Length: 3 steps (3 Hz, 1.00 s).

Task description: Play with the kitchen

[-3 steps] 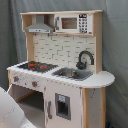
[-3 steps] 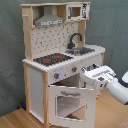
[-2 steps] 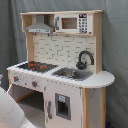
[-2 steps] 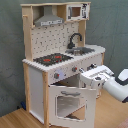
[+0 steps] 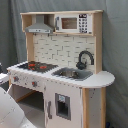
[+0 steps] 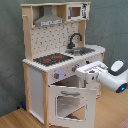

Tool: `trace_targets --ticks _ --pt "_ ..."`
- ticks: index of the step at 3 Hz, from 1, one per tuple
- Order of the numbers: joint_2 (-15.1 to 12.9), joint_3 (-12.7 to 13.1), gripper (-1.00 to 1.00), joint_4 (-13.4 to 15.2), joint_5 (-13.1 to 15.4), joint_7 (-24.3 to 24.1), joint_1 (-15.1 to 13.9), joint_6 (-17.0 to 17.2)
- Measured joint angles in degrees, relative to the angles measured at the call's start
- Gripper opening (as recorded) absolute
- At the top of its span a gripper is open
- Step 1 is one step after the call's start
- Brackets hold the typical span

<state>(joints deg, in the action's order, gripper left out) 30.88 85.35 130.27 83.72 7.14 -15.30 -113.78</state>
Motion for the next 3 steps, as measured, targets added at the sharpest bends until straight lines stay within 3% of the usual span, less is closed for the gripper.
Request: trace_targets --ticks 1,3 --pt "-0.07 -1.93 1.00 0.10 -0.01 1.55 -1.15 -5.06" --pt "-0.15 -0.93 1.00 0.23 -0.08 1.55 -6.87 -16.18"
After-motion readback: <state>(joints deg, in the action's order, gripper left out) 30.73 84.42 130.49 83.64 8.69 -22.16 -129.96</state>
